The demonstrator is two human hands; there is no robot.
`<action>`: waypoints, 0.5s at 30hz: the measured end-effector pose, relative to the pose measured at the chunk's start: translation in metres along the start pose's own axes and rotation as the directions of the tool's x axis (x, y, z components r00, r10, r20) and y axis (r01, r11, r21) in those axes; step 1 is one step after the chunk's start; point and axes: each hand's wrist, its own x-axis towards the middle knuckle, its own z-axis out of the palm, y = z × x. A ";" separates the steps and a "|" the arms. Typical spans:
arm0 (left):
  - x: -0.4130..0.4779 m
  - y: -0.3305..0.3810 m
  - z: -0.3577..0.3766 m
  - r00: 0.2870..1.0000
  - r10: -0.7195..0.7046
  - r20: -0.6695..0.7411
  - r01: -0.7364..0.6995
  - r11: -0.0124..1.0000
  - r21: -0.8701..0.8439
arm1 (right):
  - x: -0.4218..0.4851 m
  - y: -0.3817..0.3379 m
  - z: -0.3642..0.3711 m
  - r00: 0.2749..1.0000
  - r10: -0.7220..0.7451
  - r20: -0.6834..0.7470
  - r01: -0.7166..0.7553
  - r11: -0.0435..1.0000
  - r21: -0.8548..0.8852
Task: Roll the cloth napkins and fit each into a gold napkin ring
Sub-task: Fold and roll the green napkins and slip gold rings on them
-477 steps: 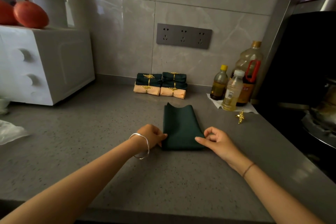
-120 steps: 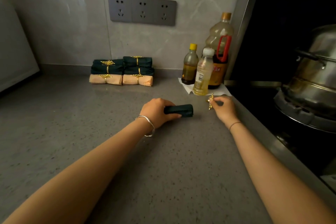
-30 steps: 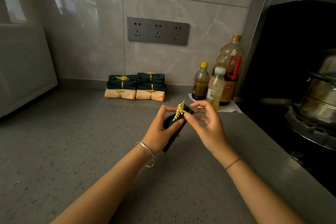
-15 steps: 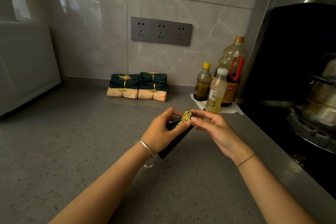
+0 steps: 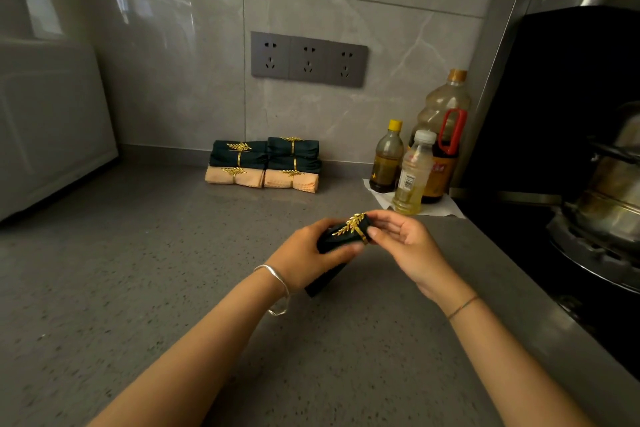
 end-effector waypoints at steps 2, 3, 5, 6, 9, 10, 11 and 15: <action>-0.001 -0.002 -0.001 1.000 0.010 0.011 -0.011 0.994 0.104 | 0.001 0.001 -0.003 0.999 0.047 -0.021 -0.046 0.998 0.038; -0.001 -0.003 -0.002 1.000 0.022 0.015 -0.024 0.990 0.138 | 0.001 0.001 -0.005 0.997 0.079 -0.001 -0.079 0.995 0.056; 0.000 -0.003 -0.005 0.998 0.039 0.051 -0.046 0.988 0.149 | -0.001 -0.001 -0.011 0.987 0.127 0.097 -0.135 0.987 0.090; 0.000 -0.002 -0.007 0.996 0.042 0.078 -0.052 0.990 0.131 | -0.002 -0.002 -0.013 0.980 0.129 0.153 -0.145 0.985 0.097; 0.000 0.001 -0.007 0.988 0.079 0.132 -0.093 0.990 0.104 | -0.006 -0.004 -0.016 0.969 0.085 0.231 -0.092 0.996 0.017; -0.001 0.002 -0.005 0.986 0.094 0.137 -0.110 0.988 0.112 | -0.006 -0.004 -0.016 0.969 0.071 0.238 -0.068 0.997 -0.021; -0.001 0.002 -0.003 0.985 0.106 0.134 -0.123 0.985 0.122 | -0.006 -0.005 -0.016 0.969 0.059 0.239 -0.049 0.998 -0.047; 0.000 0.002 -0.002 0.992 0.112 0.062 -0.120 0.982 0.149 | -0.004 -0.003 -0.016 0.988 0.043 0.150 -0.047 0.999 0.018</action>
